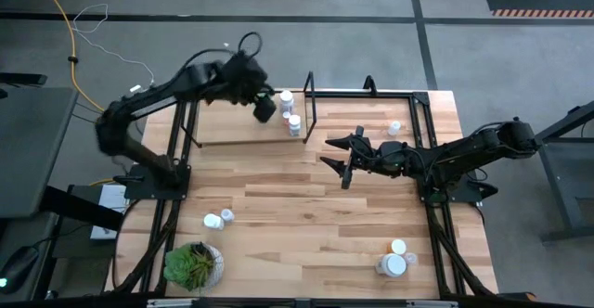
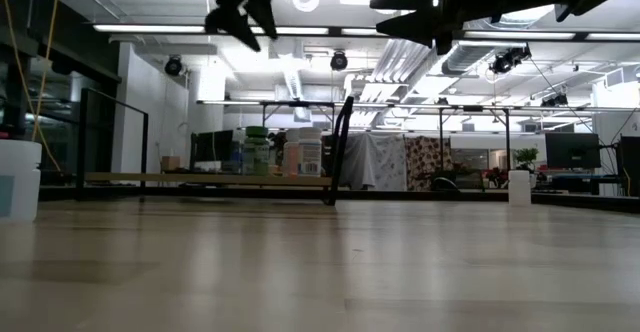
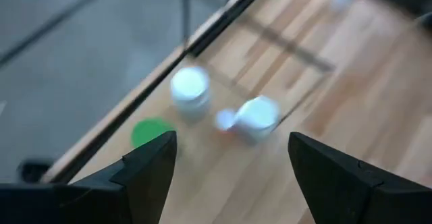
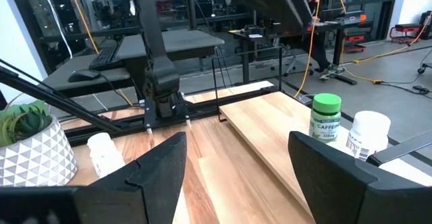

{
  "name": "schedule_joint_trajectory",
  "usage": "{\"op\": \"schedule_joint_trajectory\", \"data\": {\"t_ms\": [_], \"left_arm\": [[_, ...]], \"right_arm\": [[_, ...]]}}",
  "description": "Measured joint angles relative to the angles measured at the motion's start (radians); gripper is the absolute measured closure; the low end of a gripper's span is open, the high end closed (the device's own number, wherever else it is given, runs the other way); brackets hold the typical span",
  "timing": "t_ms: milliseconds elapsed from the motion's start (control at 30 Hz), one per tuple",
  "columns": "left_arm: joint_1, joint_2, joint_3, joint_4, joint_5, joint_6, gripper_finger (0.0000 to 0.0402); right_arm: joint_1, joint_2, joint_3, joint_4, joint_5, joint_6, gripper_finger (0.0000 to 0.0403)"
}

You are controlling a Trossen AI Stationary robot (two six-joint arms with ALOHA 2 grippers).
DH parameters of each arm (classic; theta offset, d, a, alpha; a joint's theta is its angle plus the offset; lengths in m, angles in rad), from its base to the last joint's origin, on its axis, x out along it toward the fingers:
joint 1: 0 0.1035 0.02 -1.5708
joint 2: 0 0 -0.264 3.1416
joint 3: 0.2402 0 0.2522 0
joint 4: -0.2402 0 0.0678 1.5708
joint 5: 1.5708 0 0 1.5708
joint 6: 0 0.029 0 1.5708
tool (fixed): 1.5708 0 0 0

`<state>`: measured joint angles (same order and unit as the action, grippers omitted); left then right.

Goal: Pick and place medicine bottles onto shelf by color
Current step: Put the small white pill bottle on the shelf

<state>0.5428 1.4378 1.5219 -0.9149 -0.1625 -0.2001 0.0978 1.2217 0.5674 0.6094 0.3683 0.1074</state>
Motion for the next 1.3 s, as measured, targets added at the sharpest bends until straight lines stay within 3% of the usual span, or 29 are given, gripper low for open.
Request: {"op": "schedule_joint_trajectory", "data": {"t_ms": [300,567,867,1033,1300], "left_arm": [[-0.292,-0.412,-0.583,0.651,0.026,0.045,0.0126],[-0.599,-0.653,-0.993,1.175,-0.082,0.078,0.0126],[-0.791,-0.719,-1.104,1.257,-0.327,0.126,0.0126],[-0.817,-0.707,-1.104,1.269,-0.381,0.126,0.0126],[-0.820,-0.707,-1.104,1.302,-0.381,0.126,0.0126]], "right_arm": [[0.000,0.000,0.000,0.000,0.000,0.000,0.0151],[0.000,0.000,0.000,0.000,0.000,-0.001,0.0151],[0.000,0.000,0.000,0.000,0.000,0.000,0.0151],[0.000,0.000,0.000,0.000,0.000,-0.001,0.0151],[0.000,0.000,0.000,0.000,0.000,-0.002,0.0151]]}}
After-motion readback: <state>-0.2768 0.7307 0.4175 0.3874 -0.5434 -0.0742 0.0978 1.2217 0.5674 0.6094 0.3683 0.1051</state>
